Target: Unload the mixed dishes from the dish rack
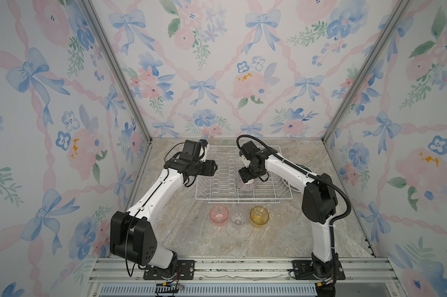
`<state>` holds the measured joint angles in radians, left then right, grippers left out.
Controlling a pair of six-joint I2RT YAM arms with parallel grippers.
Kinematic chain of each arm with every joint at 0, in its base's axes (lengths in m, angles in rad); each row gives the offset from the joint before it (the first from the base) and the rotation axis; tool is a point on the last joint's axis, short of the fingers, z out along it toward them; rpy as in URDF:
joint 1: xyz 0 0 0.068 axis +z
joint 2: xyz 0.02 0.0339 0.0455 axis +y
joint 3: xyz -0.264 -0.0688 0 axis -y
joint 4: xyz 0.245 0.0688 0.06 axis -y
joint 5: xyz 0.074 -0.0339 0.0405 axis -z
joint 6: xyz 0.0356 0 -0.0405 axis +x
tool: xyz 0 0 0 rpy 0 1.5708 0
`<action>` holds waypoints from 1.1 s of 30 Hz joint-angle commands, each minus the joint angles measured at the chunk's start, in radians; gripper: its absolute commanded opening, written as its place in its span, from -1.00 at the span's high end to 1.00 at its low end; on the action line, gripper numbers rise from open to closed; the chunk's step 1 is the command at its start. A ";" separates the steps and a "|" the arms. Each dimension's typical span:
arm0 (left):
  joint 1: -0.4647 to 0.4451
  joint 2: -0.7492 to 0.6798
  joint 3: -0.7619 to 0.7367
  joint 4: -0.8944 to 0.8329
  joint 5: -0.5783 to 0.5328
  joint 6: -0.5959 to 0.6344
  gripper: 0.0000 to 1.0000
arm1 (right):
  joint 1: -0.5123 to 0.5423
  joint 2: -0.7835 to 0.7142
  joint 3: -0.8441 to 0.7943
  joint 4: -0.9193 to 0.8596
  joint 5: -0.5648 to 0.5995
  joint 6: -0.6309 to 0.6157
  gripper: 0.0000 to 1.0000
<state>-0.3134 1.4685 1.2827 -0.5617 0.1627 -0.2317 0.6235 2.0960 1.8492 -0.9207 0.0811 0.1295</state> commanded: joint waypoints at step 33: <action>0.002 -0.007 -0.057 0.019 0.084 0.015 -0.25 | -0.026 -0.028 -0.066 -0.068 -0.001 -0.009 0.33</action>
<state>-0.3054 1.4685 1.2381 -0.5468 0.2150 -0.2291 0.6155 2.1044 1.8404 -0.9417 0.0723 0.1261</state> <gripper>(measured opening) 0.627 0.504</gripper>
